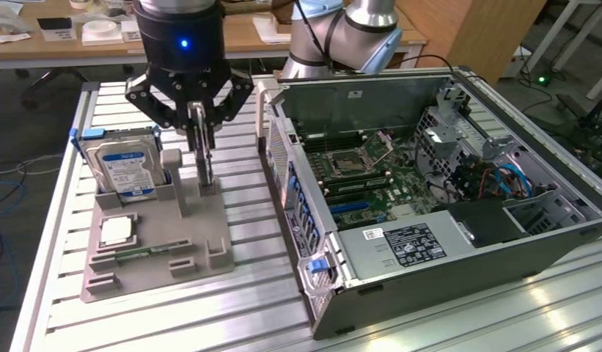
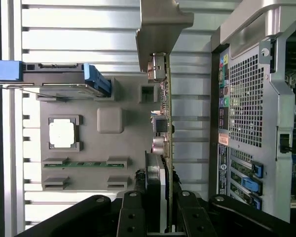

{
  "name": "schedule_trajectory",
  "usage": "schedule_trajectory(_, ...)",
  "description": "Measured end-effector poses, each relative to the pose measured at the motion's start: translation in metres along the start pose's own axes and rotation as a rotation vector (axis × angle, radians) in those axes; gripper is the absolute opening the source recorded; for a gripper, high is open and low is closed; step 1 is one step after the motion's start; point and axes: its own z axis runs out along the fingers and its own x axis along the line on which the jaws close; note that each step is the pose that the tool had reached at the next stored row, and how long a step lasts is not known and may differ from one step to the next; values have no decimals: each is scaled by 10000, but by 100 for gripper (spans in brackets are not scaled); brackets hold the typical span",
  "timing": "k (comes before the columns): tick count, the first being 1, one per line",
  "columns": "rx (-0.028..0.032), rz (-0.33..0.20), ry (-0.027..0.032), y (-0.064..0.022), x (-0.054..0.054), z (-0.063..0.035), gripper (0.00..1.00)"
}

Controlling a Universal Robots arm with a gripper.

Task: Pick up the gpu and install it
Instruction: 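Pick up the gpu and move the gpu toward the slot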

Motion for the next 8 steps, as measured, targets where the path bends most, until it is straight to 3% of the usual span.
schedule_trajectory(8, 0, 0, 1, 11, -3, -255, 28)
